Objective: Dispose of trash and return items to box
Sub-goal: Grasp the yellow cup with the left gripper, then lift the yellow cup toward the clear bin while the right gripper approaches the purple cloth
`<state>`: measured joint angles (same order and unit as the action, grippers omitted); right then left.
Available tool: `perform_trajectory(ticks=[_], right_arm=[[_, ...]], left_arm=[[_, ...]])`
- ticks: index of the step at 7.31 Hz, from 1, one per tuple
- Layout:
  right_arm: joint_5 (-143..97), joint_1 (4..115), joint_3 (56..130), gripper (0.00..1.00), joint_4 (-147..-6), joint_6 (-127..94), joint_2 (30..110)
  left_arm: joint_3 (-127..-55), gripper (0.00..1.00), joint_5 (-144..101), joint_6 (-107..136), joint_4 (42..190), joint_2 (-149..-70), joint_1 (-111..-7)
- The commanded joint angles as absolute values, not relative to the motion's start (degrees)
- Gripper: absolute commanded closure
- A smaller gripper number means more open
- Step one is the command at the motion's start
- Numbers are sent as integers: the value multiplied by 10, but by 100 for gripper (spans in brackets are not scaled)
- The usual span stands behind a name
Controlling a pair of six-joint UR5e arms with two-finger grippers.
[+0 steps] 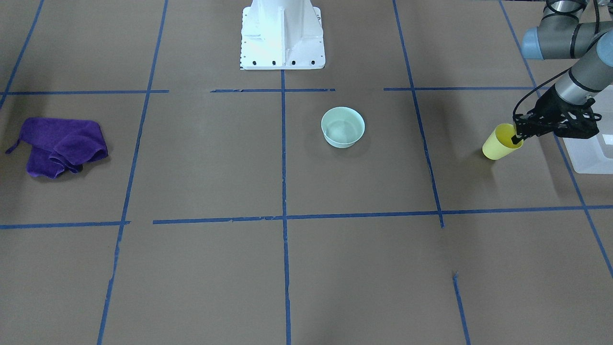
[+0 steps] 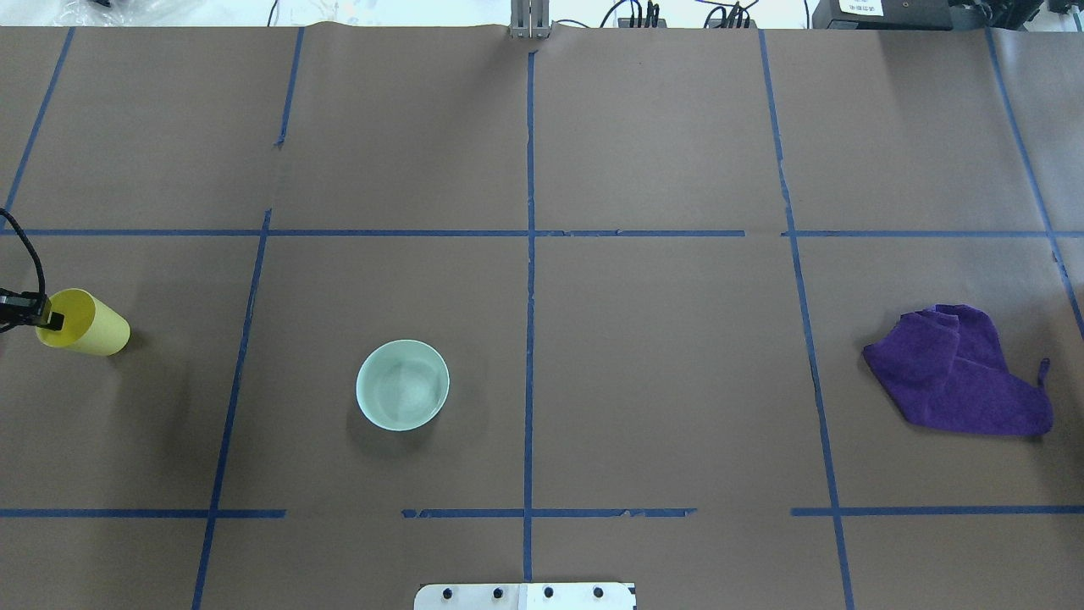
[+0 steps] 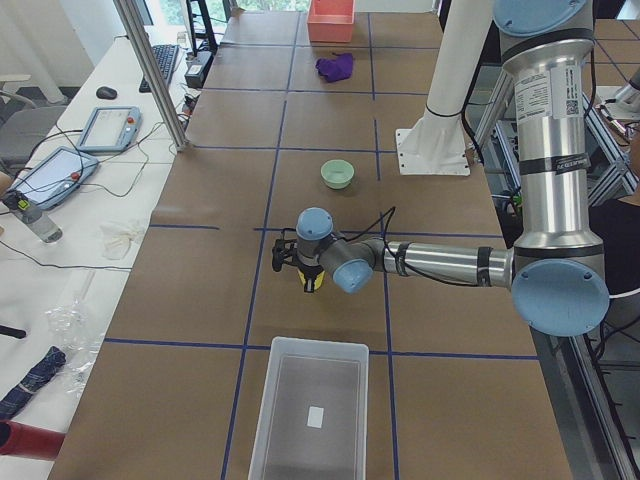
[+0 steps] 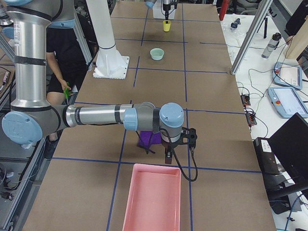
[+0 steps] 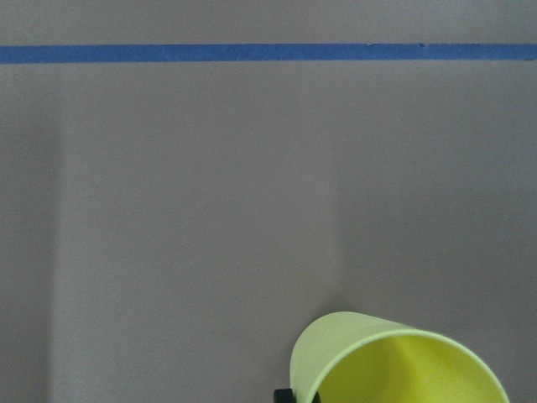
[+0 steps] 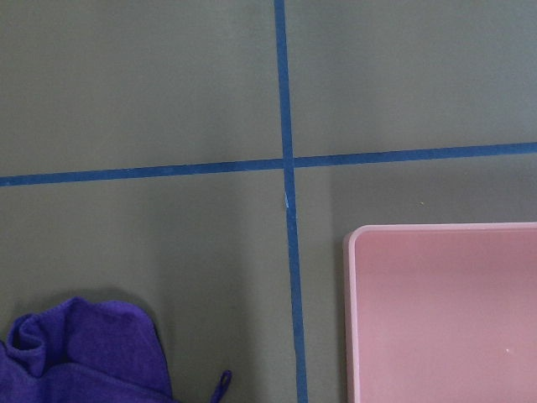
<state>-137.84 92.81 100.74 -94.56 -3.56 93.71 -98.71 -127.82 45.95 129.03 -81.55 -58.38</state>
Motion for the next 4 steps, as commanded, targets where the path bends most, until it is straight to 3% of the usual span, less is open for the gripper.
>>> perform_trajectory(ticks=[1, 4], right_arm=[[-1410, 899, 1007, 0, -946, -38, 925], [-1391, 859, 1007, 0, -846, -147, 950]], left_arm=[[-1032, 100, -1331, 466, 1281, -809, -598], [-1061, 100, -1332, 461, 1235, -816, -633]])
